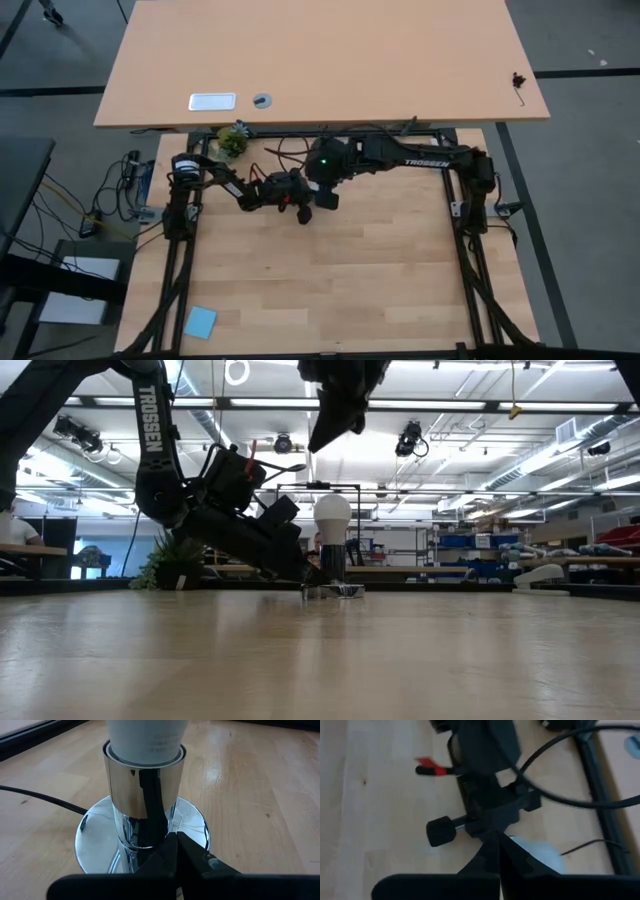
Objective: Screw lightbulb
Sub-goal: Insert the lightbulb into the lamp
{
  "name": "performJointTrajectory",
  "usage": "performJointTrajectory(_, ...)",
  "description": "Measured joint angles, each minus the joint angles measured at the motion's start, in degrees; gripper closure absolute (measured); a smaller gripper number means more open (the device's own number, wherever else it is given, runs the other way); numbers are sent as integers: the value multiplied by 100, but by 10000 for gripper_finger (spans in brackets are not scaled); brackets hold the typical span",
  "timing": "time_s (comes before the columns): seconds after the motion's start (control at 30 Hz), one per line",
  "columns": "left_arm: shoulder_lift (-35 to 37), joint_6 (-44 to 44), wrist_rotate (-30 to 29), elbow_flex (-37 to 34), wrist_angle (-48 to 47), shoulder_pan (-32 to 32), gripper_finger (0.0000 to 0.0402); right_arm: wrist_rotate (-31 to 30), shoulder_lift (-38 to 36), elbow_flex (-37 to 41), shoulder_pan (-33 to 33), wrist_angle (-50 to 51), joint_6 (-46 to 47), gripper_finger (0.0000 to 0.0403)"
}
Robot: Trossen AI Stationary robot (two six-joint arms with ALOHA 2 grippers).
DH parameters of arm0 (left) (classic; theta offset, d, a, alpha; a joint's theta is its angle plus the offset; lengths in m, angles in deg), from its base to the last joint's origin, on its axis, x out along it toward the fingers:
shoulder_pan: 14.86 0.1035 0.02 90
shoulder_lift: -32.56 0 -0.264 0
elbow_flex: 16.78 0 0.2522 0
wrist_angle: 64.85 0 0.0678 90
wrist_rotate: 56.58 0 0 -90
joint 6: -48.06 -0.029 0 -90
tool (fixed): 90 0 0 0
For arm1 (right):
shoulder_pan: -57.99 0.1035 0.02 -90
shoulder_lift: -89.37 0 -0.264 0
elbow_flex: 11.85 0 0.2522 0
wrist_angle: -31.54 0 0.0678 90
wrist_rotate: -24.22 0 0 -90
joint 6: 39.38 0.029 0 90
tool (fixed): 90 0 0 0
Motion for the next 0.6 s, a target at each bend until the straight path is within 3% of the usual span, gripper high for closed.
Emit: performJointTrajectory(0.6, -2, 17, 22, 0, 35, -5, 394, 208, -2105, 3968, 122, -3475, 420, 402)
